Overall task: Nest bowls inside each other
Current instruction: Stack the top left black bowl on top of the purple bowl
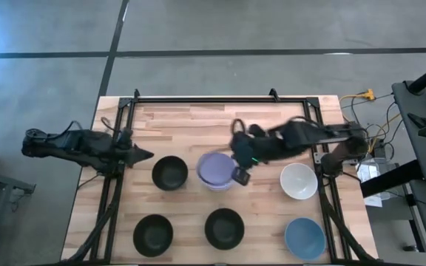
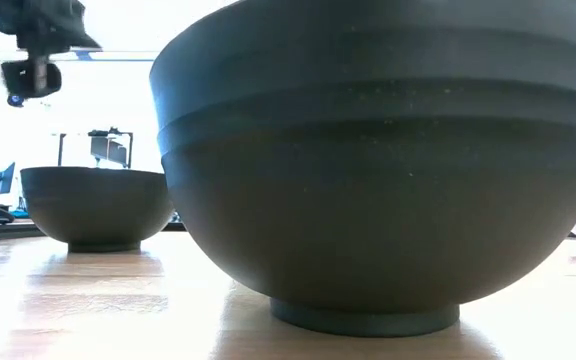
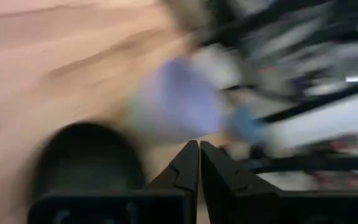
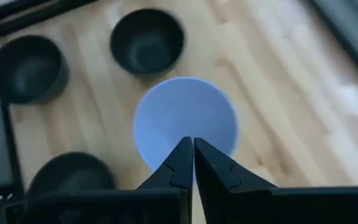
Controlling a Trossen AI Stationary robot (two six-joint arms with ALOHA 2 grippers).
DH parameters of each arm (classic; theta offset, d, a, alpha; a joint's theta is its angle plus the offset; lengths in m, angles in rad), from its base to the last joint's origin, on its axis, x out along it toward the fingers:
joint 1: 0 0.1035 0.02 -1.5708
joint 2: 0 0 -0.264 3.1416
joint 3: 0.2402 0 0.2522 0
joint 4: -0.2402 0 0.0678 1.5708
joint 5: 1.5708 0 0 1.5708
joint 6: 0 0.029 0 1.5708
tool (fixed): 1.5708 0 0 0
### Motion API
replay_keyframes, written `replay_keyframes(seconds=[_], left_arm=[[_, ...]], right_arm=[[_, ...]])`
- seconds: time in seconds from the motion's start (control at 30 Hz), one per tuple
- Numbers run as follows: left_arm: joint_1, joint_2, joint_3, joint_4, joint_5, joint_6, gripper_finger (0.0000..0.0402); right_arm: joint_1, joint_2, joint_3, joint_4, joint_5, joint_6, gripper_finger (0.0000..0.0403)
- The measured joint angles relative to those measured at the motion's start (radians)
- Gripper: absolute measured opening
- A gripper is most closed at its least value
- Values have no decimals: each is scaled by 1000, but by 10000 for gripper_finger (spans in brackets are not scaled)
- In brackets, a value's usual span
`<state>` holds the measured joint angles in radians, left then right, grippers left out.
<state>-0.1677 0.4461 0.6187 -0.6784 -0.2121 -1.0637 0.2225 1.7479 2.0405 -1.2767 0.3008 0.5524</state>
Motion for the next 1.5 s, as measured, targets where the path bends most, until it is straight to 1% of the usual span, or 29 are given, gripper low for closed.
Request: replay_keyframes(seconds=[0.13, 0.2, 0.3, 0.5, 0.63, 0.73, 0.83, 0.87, 0.93, 1.0, 1.1, 1.17, 1.3, 1.5], left_arm=[[4, 155, 89, -325, -16, -48, 0], [4, 232, 118, -426, -10, -40, 0], [4, 324, 146, -436, 2, 39, 0], [4, 468, 180, -370, 28, 172, 0], [11, 534, 223, -339, 28, 188, 1], [23, 571, 261, -309, 19, 192, 20], [58, 612, 274, -318, 21, 209, 58], [74, 626, 275, -316, 37, 208, 73], [118, 652, 275, -321, 113, 214, 105], [160, 679, 271, -327, 156, 218, 135], [221, 719, 265, -337, 166, 246, 169], [262, 739, 264, -345, 175, 276, 184], [330, 798, 258, -375, 179, 339, 195], [376, 892, 258, -368, 200, 410, 196]], right_arm=[[84, -96, -99, -13, 176, 191, 8], [118, -141, -162, -13, 235, 294, 8], [161, -191, -270, -10, 299, 398, 8], [178, -254, -463, 12, 322, 522, 8], [179, -278, -539, 45, 308, 527, 8], [179, -307, -580, 79, 298, 500, 8], [179, -336, -610, 92, 296, 479, 8], [179, -345, -617, 96, 296, 473, 8], [179, -370, -637, 117, 296, 445, 8], [179, -395, -661, 140, 296, 417, 8], [179, -436, -694, 167, 295, 393, 8], [183, -466, -718, 188, 295, 392, 8], [203, -523, -753, 196, 294, 388, 8], [212, -594, -791, 194, 294, 363, 8]])
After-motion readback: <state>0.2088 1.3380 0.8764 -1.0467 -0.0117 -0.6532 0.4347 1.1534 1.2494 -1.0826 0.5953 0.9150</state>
